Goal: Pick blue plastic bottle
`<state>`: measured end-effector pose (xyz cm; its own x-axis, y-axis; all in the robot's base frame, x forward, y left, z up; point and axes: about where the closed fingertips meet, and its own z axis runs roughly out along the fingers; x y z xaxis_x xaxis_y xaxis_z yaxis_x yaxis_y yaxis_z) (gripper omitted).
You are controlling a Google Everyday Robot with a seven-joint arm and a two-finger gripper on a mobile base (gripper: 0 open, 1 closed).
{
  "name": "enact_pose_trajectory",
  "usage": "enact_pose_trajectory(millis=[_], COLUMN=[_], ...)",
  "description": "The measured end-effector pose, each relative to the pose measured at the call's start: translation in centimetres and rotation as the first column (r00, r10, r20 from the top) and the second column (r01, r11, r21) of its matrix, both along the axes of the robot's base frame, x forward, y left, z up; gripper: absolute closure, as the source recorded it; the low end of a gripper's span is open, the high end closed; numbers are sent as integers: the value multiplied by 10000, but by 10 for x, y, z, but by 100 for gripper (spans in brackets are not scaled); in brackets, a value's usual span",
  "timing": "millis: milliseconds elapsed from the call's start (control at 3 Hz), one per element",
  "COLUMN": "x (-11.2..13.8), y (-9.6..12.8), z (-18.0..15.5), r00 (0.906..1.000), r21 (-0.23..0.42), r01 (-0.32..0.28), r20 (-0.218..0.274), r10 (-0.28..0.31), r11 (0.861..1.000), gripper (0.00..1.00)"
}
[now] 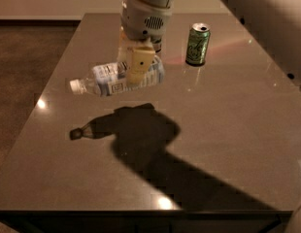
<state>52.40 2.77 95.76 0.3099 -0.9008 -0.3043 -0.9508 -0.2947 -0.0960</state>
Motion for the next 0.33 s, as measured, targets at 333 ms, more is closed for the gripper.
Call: enact_pose_trajectory(millis=[333], x=[7], y=[7], z=[4], r00=[9995], r21=[296], r01=[74], r20=[295], r10=[-83], r11=[9995], gripper=[100])
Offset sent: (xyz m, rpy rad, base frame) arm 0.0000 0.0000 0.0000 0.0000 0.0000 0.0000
